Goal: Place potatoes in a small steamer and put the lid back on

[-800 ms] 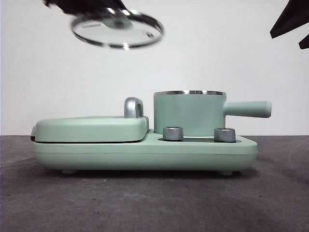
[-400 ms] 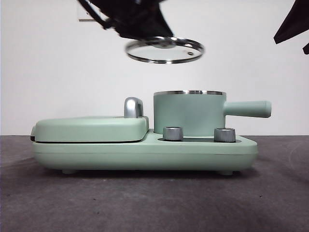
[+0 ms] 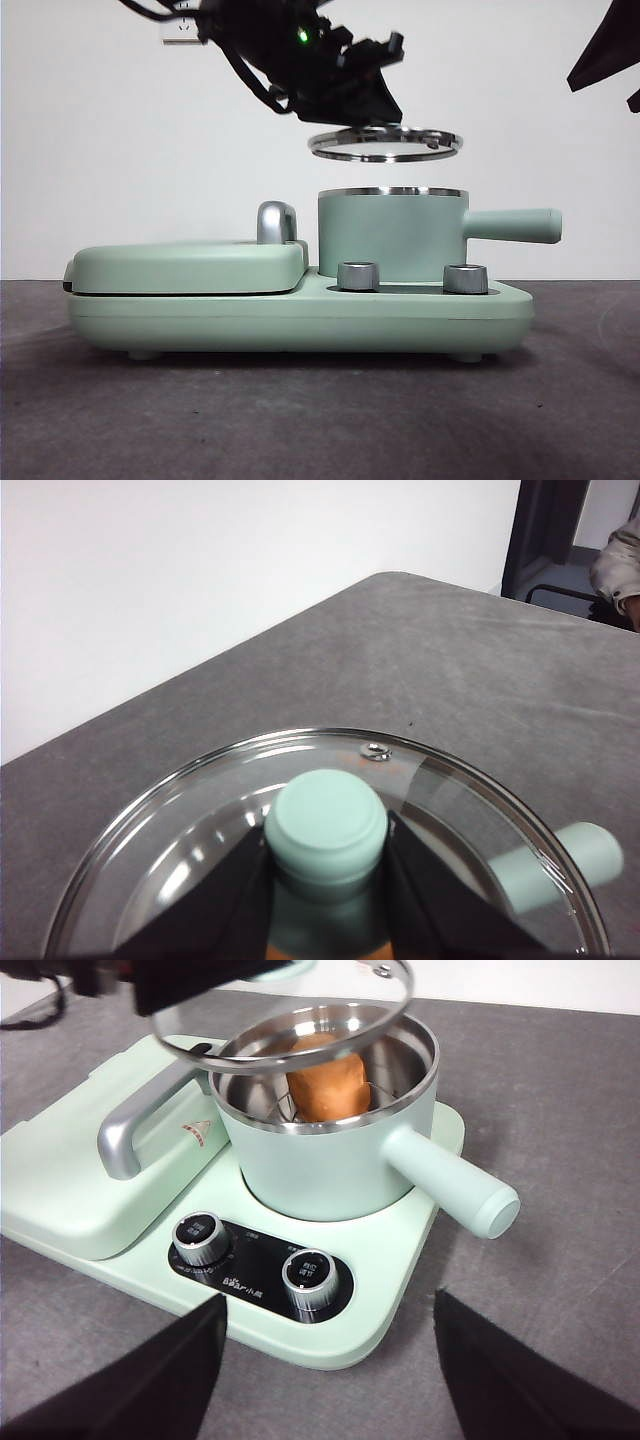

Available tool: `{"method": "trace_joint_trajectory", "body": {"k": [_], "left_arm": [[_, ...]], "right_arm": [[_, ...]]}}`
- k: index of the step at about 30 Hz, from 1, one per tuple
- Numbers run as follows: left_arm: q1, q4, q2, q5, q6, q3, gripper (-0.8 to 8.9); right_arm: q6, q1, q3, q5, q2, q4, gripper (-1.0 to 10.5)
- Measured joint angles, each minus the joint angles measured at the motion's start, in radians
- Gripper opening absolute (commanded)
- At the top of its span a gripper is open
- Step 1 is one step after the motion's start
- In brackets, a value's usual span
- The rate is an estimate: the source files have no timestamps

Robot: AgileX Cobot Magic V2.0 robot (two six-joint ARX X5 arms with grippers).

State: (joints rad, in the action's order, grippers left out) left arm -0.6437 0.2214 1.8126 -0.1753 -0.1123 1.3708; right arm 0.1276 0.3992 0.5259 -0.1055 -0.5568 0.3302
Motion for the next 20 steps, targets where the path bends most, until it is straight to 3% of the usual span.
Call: {"method": "trace_joint_trajectory", "body": {"k": [20], "left_arm": [[0.018, 0.026, 0.108, 0.001, -0.026, 0.051, 0.09]], "right_arm": [[-0.008, 0.000, 0.000, 0.000, 0.000, 0.022, 3.2]]}}
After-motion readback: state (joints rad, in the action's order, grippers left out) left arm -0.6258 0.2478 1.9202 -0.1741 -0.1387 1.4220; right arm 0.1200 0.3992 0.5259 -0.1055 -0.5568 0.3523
